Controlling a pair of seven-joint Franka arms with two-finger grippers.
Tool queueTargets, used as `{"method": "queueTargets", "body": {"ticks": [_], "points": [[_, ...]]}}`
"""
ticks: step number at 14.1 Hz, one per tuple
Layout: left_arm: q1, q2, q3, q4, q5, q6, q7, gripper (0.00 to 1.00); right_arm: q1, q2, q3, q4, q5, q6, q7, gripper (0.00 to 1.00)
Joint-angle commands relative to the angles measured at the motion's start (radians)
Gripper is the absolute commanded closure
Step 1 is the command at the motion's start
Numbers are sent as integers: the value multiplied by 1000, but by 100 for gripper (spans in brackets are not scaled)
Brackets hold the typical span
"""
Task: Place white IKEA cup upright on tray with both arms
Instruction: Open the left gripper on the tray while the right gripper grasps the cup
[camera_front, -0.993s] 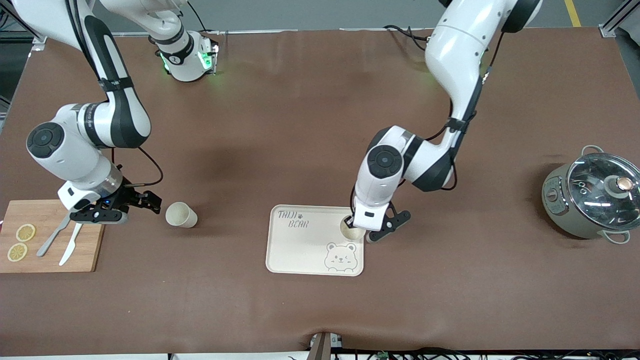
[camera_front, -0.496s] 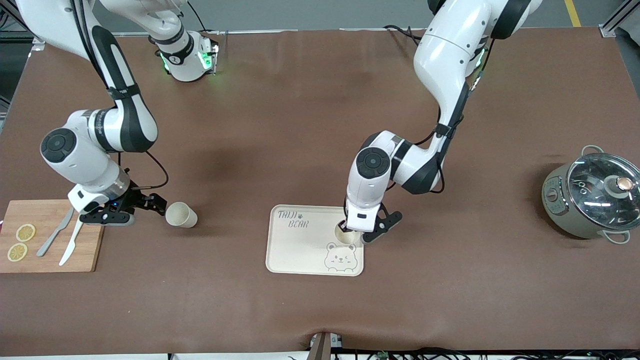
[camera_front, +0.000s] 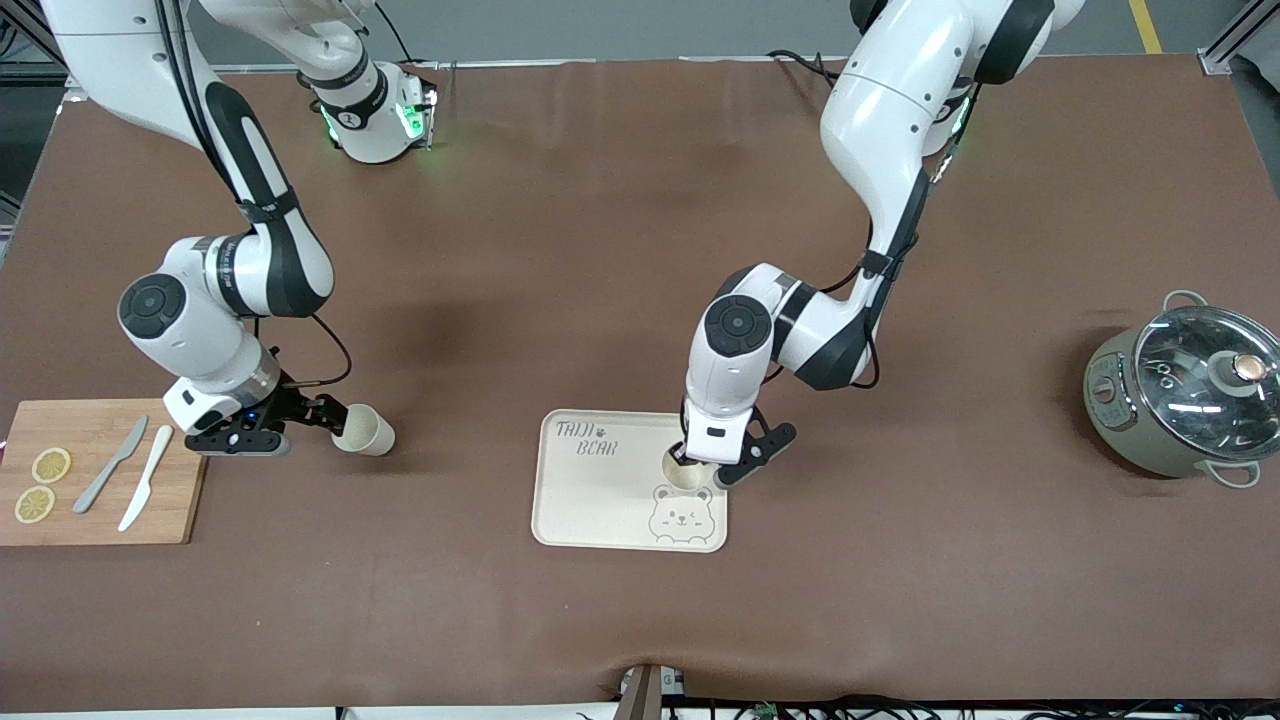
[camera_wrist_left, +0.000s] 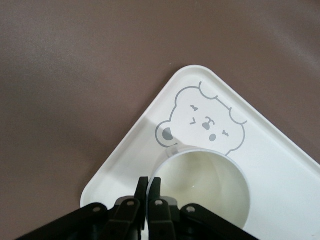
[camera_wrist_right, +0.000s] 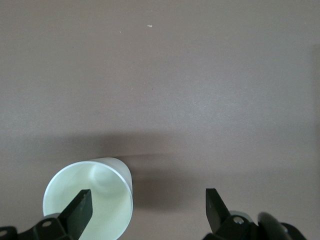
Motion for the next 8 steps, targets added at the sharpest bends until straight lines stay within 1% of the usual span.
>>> {"method": "queueTargets", "body": {"ticks": [1, 8], "points": [[-12, 23, 14, 26, 9, 6, -26, 100, 16, 12, -5, -13, 6, 32, -12, 0], [-12, 35, 15, 25, 9, 6, -25, 100, 19, 55, -5, -13, 6, 85, -12, 0]]}}
